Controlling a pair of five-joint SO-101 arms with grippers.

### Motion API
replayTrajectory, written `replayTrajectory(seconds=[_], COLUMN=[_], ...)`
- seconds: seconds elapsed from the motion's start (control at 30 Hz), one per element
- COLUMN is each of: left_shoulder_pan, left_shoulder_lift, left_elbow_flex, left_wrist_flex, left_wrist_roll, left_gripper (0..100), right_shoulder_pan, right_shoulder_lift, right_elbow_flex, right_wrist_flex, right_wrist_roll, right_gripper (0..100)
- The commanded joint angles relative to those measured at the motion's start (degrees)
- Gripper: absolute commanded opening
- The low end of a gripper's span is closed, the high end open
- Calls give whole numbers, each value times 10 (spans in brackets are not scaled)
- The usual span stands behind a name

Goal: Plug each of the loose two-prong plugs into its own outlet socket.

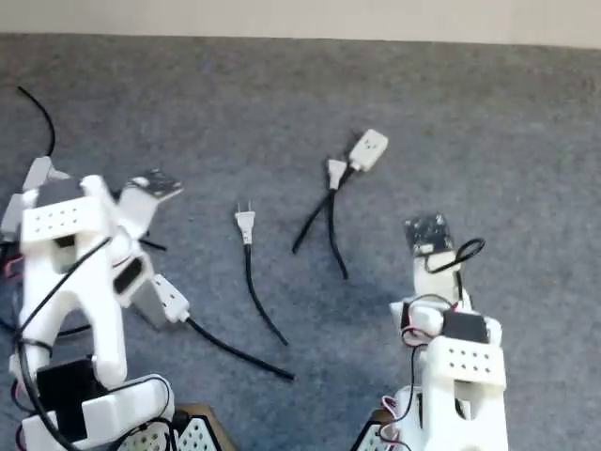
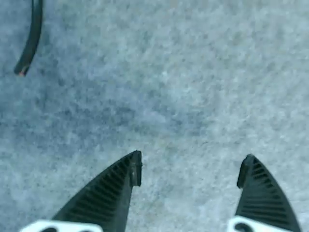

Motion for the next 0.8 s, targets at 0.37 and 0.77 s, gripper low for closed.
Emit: replayTrajectory(seconds=[0.37,0.77], left_shoulder_pan=[22,156], left_shoulder_lift=[30,112], left_elbow_flex=[105,7], left_wrist_flex=[-166,-168], left_wrist_roll=[87,215], left_gripper=[316,316], right_shoulder_pan=[-11,-11], right_shoulder_lift=[-134,-208], right_elbow_flex=[94,134], right_wrist_flex=[-10,-10], right_wrist_roll=[-18,-18], right_gripper=[300,300])
